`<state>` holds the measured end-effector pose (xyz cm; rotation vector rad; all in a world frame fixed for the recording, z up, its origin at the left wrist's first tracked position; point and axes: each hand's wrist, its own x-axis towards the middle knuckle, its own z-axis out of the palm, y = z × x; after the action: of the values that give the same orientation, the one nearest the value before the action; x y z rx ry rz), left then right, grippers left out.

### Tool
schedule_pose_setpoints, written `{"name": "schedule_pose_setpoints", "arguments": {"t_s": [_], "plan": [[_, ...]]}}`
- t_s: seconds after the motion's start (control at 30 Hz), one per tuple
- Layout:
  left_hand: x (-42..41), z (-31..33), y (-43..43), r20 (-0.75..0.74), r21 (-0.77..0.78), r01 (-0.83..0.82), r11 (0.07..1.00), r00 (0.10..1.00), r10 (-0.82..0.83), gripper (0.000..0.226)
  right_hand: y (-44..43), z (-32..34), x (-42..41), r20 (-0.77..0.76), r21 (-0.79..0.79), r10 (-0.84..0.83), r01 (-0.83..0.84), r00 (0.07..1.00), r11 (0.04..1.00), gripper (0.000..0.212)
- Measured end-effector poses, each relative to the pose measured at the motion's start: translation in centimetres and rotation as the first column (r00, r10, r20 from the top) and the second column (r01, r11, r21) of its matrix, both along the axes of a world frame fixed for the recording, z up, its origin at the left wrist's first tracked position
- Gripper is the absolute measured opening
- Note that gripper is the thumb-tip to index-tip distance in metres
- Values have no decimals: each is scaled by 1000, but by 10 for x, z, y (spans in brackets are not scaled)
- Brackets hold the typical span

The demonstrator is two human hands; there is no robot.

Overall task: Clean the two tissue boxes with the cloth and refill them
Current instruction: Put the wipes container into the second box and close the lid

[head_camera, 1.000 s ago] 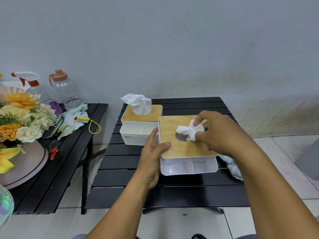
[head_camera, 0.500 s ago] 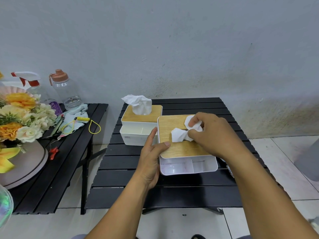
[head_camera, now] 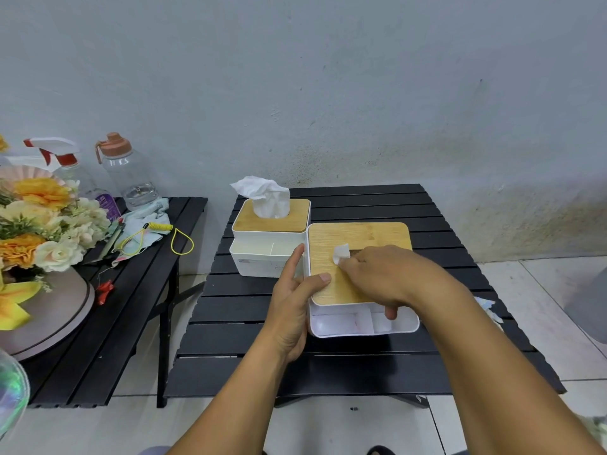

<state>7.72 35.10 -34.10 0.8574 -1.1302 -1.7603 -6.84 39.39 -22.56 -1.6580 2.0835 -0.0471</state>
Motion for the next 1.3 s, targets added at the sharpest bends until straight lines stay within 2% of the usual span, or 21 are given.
{"name": "schedule_pose_setpoints", "arguments": {"t_s": [0.2, 0.33, 0.4, 0.5, 0.63, 0.7, 0.83, 0.97, 1.1, 1.17, 1.3], "plan": [[-2, 0, 1, 7, -11, -4, 1000, 1000, 4, 95, 3, 1, 9, -10, -34, -51, 51, 999, 998, 77], [-2, 0, 2, 4, -9, -13, 1000, 1000, 13, 91, 6, 5, 14, -23, -74, -11, 9, 1000, 997, 60], [-2, 1, 2, -1, -6, -18, 1000, 1000, 18, 86, 5, 3, 14, 4, -75, -38, 38, 999, 996, 61], [0, 1, 1, -1, 1, -13, 1000, 1000, 13, 93, 5, -2, 8, 38, -82, -62, 65, 997, 995, 71], [0, 1, -3, -7, 15, -11, 1000, 1000, 11, 93, 6, 1, -2, 134, -96, -61, 74, 989, 993, 63], [-1, 1, -2, -15, 19, -6, 1000, 1000, 6, 92, 5, 3, -5, 167, -82, -73, 88, 983, 993, 66], [-3, 0, 1, 3, -1, 0, 1000, 1000, 0, 95, 5, 3, 3, 95, -29, -101, 104, 990, 994, 66], [-4, -1, 3, 3, -13, -13, 1000, 1000, 13, 97, 1, 1, 10, 5, -49, -126, 126, 992, 991, 63], [-3, -1, 1, -1, -6, -10, 1000, 1000, 10, 95, -1, -3, 8, -19, -59, -114, 112, 993, 992, 63], [-2, -1, -1, 5, 5, -9, 1000, 1000, 9, 94, -1, -3, 5, 20, -59, -123, 124, 992, 991, 70], [-2, -1, -2, 22, 10, -2, 1000, 1000, 2, 89, 3, 4, 0, 201, -46, -175, 188, 964, 981, 51]]}}
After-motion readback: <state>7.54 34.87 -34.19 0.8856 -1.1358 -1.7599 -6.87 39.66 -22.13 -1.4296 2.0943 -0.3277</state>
